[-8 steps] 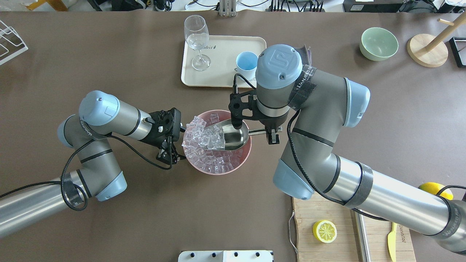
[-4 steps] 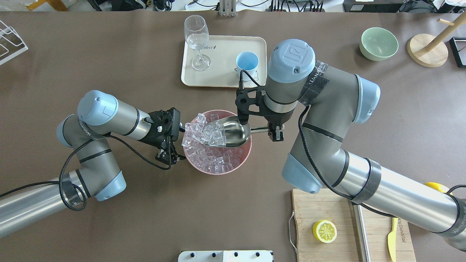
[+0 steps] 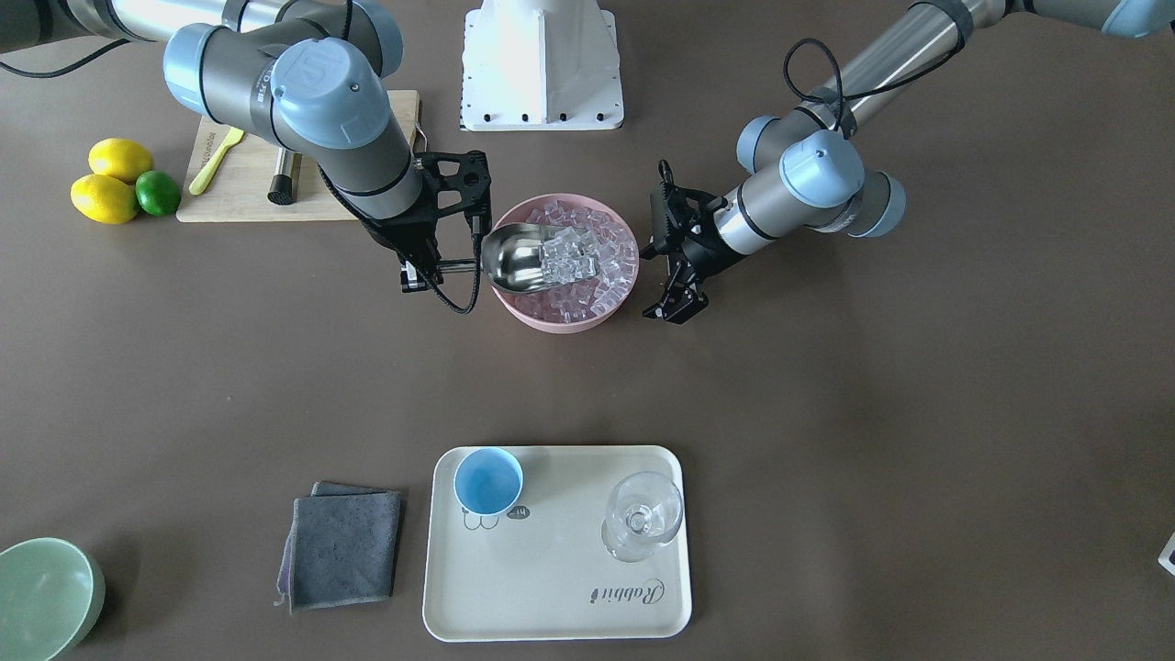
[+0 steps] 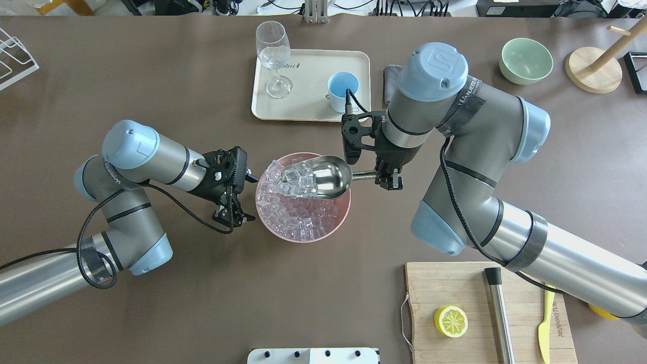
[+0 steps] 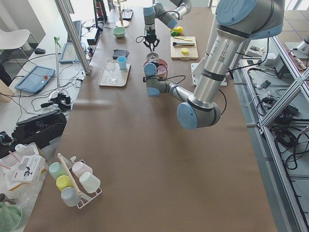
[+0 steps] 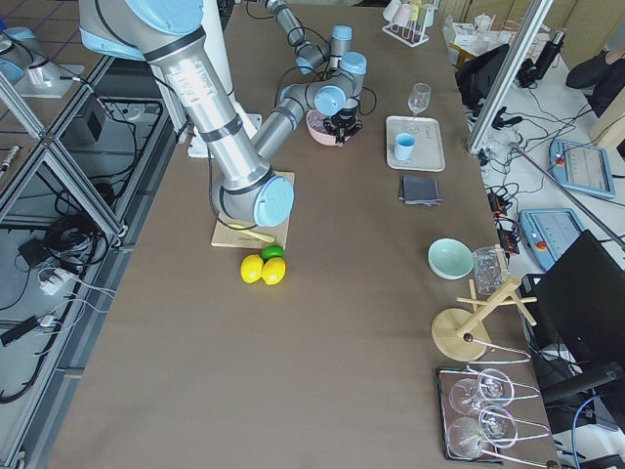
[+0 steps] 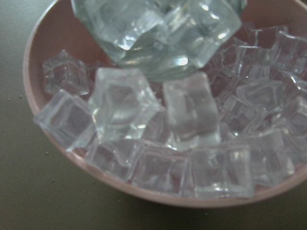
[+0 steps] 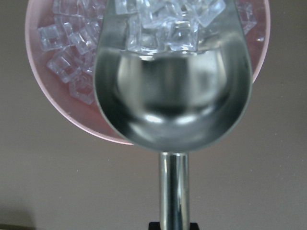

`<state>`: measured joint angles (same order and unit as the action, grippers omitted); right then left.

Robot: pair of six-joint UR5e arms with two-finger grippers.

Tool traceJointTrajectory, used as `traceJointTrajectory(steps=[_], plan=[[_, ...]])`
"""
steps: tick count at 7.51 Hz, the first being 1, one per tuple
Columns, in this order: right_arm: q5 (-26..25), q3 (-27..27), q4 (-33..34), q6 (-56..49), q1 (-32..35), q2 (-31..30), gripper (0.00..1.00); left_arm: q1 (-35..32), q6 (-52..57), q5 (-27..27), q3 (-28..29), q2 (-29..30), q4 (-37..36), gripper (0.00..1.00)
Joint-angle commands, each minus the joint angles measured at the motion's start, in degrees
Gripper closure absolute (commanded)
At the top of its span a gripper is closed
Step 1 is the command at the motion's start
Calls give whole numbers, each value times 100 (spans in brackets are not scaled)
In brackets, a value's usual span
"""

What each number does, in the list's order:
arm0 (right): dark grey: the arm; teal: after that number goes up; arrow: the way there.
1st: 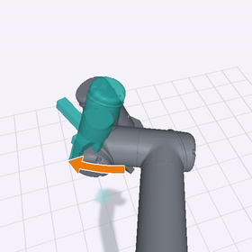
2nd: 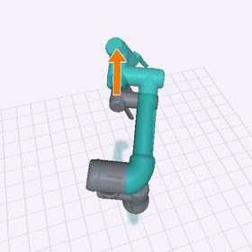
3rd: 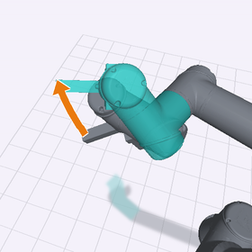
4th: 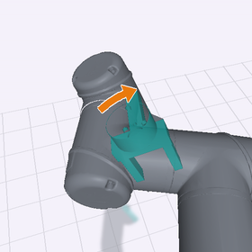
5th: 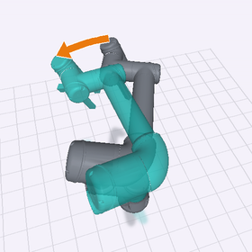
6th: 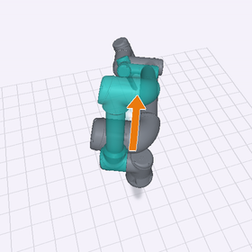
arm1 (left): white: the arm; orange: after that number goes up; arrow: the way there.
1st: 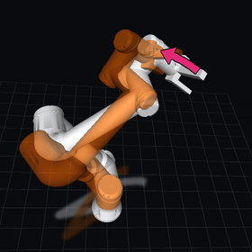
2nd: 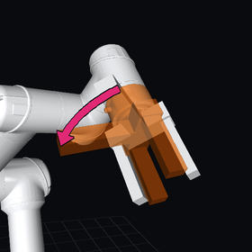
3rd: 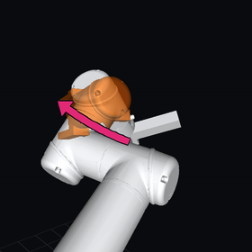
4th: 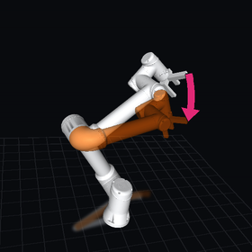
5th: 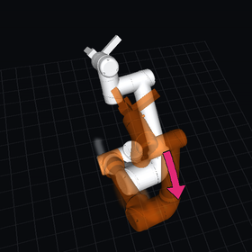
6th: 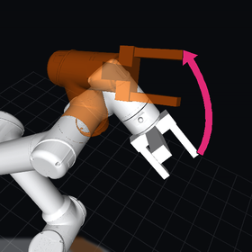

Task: Put ice in cup with scoop
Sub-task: 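Drag the scoop through the ice toward the left gripper, filling it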

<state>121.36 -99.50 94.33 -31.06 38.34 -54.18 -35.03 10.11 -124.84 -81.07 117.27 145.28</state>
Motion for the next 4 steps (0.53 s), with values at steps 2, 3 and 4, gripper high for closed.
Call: traceJointTrajectory(steps=[2,3,4], plan=[[528,-17,-353,39,322,-145,100,-65,0,-154,-5,-11,-53,2],[634,-26,-354,143,419,-180,100,-65,9,-154,-5,-11,-61,2],[635,-95,-354,449,472,-215,100,-65,9,-154,-5,-11,-62,2]])
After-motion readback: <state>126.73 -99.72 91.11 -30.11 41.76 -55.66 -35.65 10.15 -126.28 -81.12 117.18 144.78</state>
